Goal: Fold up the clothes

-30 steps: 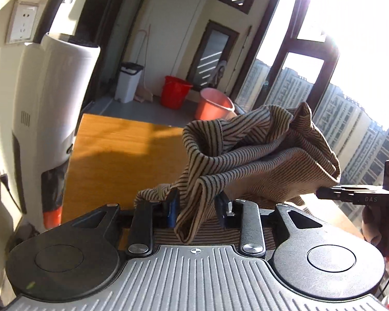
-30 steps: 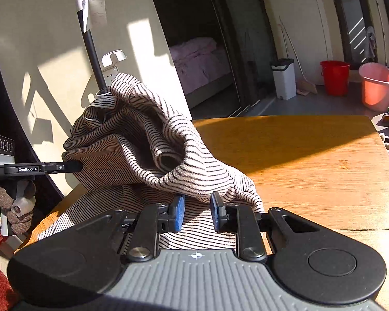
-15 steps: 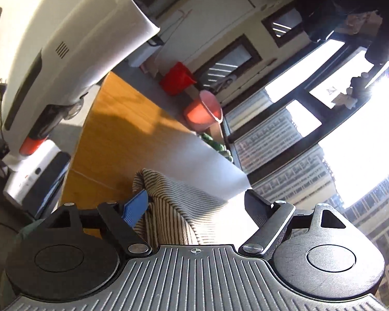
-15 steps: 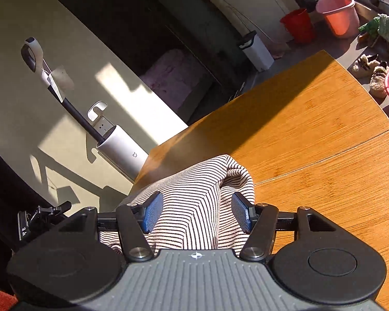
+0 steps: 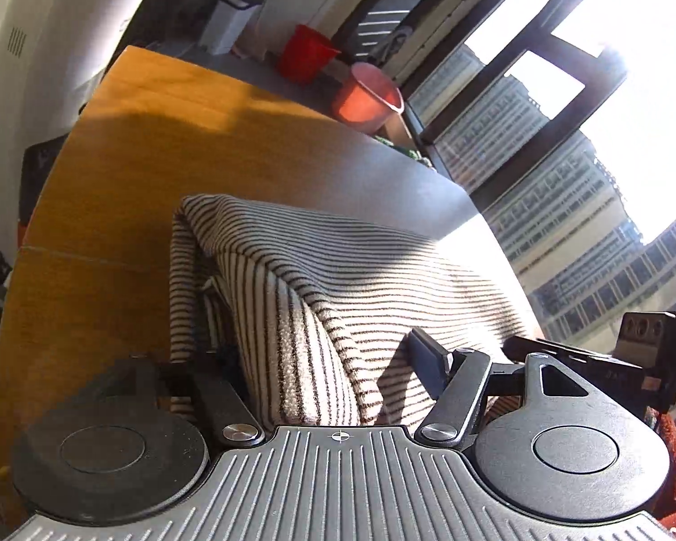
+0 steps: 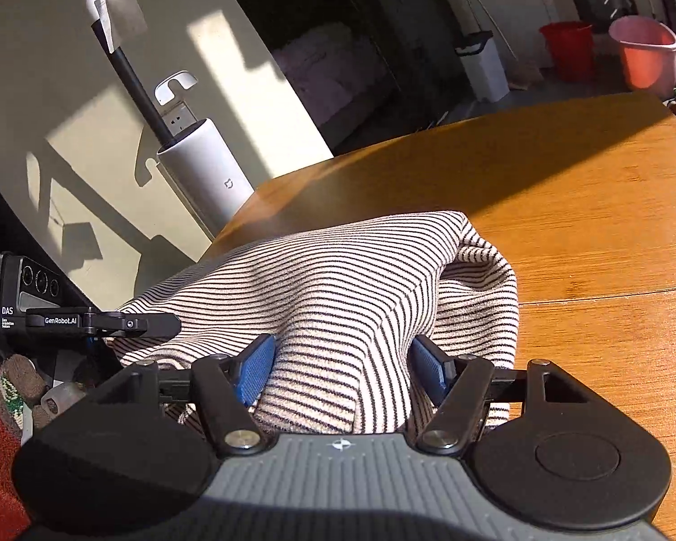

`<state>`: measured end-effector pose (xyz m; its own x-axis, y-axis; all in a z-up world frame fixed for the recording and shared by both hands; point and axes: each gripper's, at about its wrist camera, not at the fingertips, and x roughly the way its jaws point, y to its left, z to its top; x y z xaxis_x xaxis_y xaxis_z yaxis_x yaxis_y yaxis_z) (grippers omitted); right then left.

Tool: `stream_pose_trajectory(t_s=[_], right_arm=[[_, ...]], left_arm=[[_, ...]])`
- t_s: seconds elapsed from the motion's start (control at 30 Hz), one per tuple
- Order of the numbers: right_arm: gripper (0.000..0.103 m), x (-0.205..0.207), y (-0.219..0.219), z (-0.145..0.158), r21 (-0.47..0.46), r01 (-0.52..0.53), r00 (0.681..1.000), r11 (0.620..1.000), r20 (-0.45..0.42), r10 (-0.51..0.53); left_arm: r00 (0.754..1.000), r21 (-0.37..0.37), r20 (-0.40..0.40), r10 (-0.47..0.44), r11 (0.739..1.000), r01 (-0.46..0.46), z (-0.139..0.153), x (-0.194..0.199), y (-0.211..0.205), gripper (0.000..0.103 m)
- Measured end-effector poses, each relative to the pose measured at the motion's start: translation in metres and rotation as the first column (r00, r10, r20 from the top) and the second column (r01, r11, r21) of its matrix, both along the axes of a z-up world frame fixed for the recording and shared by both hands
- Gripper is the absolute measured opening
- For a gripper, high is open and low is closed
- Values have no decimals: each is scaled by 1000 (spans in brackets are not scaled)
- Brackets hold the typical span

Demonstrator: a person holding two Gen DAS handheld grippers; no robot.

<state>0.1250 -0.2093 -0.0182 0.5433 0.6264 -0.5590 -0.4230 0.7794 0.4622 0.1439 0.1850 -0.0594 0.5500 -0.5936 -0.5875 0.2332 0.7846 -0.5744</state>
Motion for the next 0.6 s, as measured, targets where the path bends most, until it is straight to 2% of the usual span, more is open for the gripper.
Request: stream_pose_trajectory(t_s=[0.07, 0.13, 0.23, 0.27, 0.43, 0.5, 0.6], right_arm=[[55, 14, 6, 0, -29, 9, 1000, 1000, 30, -8], [46, 31, 11, 3, -63, 36, 998, 997, 60, -32], [36, 46, 8, 13, -41, 74, 996, 996, 61, -71], [35, 46, 5, 19, -19, 73, 995, 997, 67, -71], [34, 17, -10, 35, 40, 37, 994, 999, 101, -41], [34, 3, -15, 35, 56, 21, 996, 998, 90, -26], [34, -15, -17, 29, 40, 5, 996, 999, 84, -9]], left_arm=[[1000, 7, 26, -10, 1000, 10, -2, 15, -10, 61], [999, 38, 48, 3, 999, -5, 0, 33, -19, 57], [998, 19, 51, 32, 999, -33, 10, 51, -19, 44], [997, 8, 66, 28, 1000, -29, 16, 50, -18, 40], [987, -36, 161, -19, 999, 25, 43, 15, -7, 39], [986, -41, 163, -35, 998, 42, 44, -3, -6, 39], [985, -10, 158, -74, 997, 77, 39, -27, -11, 39]])
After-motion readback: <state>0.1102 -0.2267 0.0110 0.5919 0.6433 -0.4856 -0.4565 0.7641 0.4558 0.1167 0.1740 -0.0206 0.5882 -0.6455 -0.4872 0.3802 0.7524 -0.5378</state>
